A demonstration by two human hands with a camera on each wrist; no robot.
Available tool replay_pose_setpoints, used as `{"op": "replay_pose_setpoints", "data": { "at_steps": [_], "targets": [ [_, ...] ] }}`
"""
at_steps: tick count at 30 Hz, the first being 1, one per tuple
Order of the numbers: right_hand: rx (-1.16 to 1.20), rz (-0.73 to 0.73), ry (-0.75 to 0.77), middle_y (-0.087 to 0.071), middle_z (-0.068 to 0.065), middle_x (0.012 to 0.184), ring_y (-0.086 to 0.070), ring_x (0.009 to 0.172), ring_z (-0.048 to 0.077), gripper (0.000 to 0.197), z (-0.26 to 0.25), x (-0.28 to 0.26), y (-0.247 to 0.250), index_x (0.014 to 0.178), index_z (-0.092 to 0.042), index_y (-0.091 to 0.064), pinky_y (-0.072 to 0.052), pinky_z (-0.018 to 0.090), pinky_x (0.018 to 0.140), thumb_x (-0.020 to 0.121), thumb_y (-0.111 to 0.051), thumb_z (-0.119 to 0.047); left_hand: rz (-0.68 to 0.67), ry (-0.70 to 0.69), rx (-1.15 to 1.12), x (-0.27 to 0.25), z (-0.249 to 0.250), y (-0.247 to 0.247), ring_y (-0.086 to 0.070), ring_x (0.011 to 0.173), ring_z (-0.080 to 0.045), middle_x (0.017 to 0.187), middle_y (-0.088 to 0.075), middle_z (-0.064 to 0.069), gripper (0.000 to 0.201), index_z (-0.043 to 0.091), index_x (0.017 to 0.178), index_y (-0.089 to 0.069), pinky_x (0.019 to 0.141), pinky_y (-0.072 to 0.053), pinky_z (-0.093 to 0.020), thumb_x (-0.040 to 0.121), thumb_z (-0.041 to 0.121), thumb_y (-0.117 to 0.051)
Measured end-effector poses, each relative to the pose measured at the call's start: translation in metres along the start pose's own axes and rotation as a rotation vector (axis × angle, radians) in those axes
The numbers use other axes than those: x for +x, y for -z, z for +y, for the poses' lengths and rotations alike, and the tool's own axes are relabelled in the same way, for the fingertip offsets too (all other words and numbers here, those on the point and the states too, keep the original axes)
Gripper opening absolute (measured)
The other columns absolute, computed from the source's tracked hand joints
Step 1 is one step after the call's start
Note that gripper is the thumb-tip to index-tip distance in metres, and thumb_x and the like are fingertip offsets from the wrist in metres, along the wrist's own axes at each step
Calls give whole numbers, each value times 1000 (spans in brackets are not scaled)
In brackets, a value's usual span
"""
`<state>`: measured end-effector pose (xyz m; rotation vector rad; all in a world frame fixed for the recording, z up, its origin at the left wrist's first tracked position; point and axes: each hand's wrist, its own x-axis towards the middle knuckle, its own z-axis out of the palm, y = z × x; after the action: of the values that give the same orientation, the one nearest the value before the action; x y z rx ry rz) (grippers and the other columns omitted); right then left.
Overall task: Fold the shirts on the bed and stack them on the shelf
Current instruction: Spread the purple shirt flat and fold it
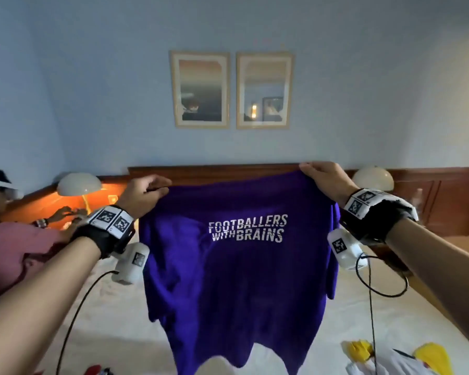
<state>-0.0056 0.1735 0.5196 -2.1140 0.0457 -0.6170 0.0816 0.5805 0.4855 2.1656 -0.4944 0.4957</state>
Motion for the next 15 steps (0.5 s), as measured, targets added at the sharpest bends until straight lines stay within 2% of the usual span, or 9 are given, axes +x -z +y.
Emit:
{"op": "replay_pose_setpoints", "data": {
  "at_steps": [1, 3, 5, 7, 8, 10, 11, 13, 15],
  "targets": [
    [-30, -73, -56, -71, 6, 76, -64, 73, 16, 52, 12, -19, -13, 78, -5, -68, -49, 43, 76, 87, -61, -56, -103, 88, 78, -16, -20, -7, -64, 96, -17, 89, -70, 6, 11, 30, 86, -69, 83, -47, -19, 76, 28, -66],
    [-128, -274, -154, -62, 3, 58, -56, 57, 10, 57, 42, -64, -44, 62, -7, -61, -45, 29, 58, 81, -65, -60, -229, 229, 291, -54, -61, -19, -64, 97, -18, 91, -71, 5, 37, 26, 89, -76, 84, -47, -27, 62, 43, -58],
    [-202, -453, -201, -49, 0, 52, -44, 47, 9, 62, 68, -111, -77, 57, -7, -54, -32, 23, 49, 74, -66, -65, -180, 350, 328, -89, -89, -24, -63, 103, -22, 103, -71, 4, 38, 23, 100, -76, 90, -47, -31, 70, 44, -65],
    [-87, -569, -228, -53, 5, 60, -47, 53, 13, 69, 84, -150, -108, 65, -1, -59, -34, 29, 55, 70, -64, -69, -77, 466, 332, -104, -112, -19, -61, 110, -29, 116, -69, -7, 31, 15, 107, -74, 96, -45, -33, 83, 33, -68],
    [16, -594, -251, -57, 7, 65, -50, 57, 15, 63, 84, -168, -122, 69, -1, -62, -37, 30, 58, 76, -64, -63, -19, 491, 336, -105, -116, -13, -62, 109, -29, 116, -70, -8, 34, 15, 105, -74, 99, -45, -34, 81, 37, -66],
    [191, -630, -286, -61, 11, 75, -56, 67, 17, 57, 73, -195, -151, 78, 2, -63, -43, 33, 65, 85, -63, -55, 112, 501, 283, -96, -113, -2, -67, 95, -14, 95, -76, 3, 34, 18, 99, -74, 93, -48, -25, 78, 40, -59],
    [271, -648, -292, -62, 13, 79, -56, 72, 20, 64, 65, -205, -162, 84, 6, -60, -44, 36, 69, 84, -62, -58, 159, 466, 288, -88, -104, 2, -67, 90, -10, 90, -76, 6, 26, 16, 99, -74, 87, -47, -20, 84, 30, -58],
    [460, -636, -326, -64, 21, 87, -59, 80, 26, 66, 47, -217, -177, 95, 11, -57, -47, 44, 75, 88, -60, -54, 276, 398, 344, -64, -80, 4, -65, 102, -26, 106, -73, -9, 24, 10, 108, -73, 86, -45, -29, 93, 14, -54],
    [654, -573, -398, -68, 26, 101, -64, 89, 29, 43, 32, -222, -181, 104, 10, -60, -52, 45, 85, 97, -54, -32, 340, 353, 294, -32, -56, -5, -64, 104, -34, 113, -69, -16, 26, 11, 110, -72, 88, -47, -36, 93, 13, -52]
  ]
}}
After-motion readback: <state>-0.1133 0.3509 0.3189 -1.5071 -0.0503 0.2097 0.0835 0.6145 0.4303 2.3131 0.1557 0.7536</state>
